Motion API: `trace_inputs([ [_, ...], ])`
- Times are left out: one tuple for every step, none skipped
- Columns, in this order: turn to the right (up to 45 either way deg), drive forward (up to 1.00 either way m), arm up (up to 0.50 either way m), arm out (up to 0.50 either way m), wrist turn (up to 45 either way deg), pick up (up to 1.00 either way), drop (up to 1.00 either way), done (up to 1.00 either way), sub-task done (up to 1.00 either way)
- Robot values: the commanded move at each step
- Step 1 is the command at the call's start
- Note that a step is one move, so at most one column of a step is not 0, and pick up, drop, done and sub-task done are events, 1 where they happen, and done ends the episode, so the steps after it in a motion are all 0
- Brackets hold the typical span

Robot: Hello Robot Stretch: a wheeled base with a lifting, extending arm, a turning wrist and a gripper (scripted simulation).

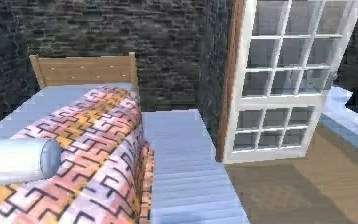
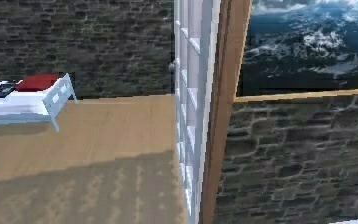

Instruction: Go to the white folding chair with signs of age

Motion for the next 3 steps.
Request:
trace_inputs([
  [45.0, 0.0, 0.0, 0.0, 0.0, 0.0, 0.0, 0.0, 0.0],
  [18.0, 0.0, 0.0, 0.0, 0.0, 0.0, 0.0, 0.0, 0.0],
  [0.0, 1.0, 0.0, 0.0, 0.0, 0.0, 0.0, 0.0, 0.0],
])
